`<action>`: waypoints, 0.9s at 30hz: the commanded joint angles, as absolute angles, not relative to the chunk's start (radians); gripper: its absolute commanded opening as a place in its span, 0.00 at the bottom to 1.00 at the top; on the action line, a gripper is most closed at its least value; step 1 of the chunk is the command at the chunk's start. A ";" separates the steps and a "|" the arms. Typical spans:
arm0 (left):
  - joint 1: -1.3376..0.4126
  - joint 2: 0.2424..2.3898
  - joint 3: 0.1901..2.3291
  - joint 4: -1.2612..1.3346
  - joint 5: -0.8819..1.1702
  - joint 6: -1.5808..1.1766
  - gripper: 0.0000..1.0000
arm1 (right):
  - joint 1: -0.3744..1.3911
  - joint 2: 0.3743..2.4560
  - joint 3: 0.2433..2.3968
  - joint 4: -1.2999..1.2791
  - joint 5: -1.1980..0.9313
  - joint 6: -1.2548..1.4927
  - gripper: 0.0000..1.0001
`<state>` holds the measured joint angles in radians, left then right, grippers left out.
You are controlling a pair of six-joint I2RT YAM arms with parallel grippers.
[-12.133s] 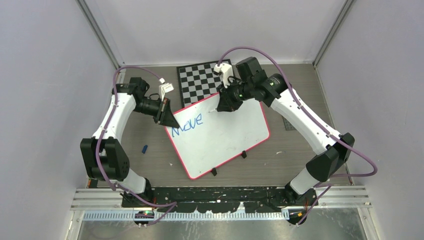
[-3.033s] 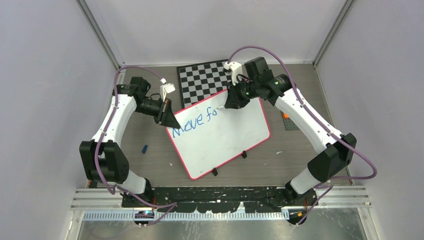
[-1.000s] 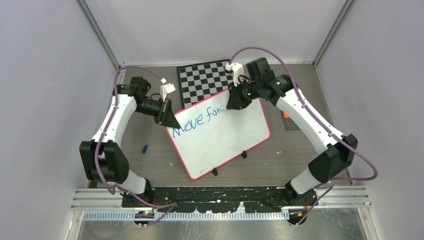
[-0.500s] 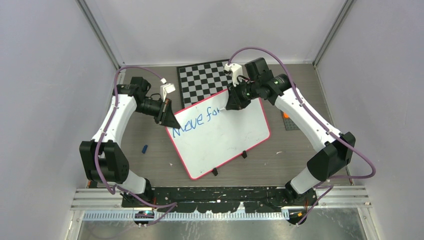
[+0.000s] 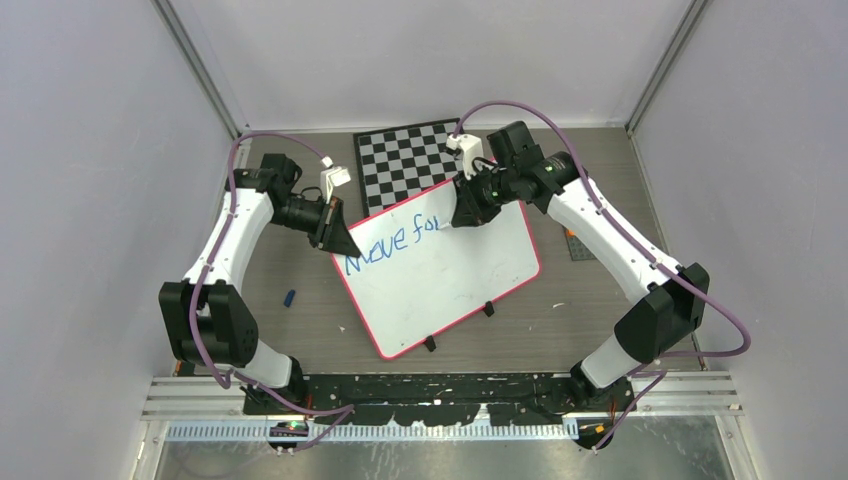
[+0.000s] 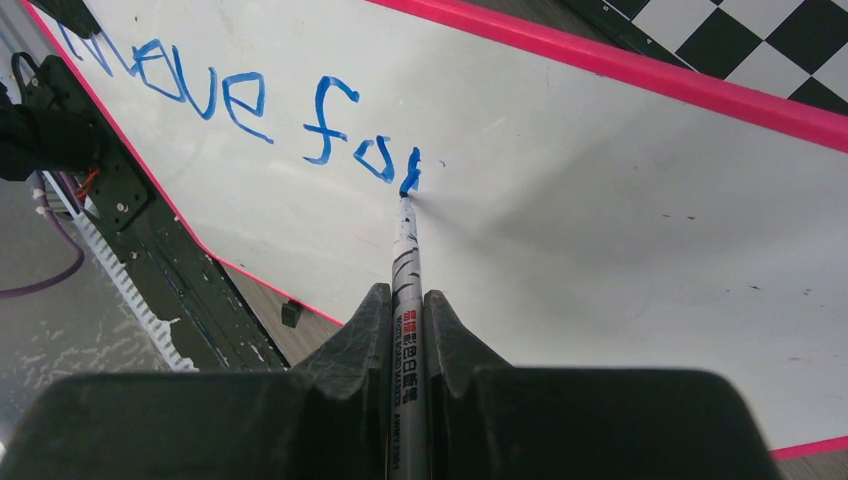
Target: Write a sentence on the whiteboard
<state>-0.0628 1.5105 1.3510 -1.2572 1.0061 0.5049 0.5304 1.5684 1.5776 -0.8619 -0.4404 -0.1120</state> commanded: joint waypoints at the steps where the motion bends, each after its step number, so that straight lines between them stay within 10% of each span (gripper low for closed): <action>1: -0.100 1.522 1.324 -1.175 0.856 0.579 0.00 | 0.531 1.556 1.587 -0.826 -0.406 -0.129 0.00; 27: -0.100 1.518 1.343 -1.182 0.852 0.570 0.10 | 0.500 1.560 1.680 -0.854 -0.437 -0.125 0.00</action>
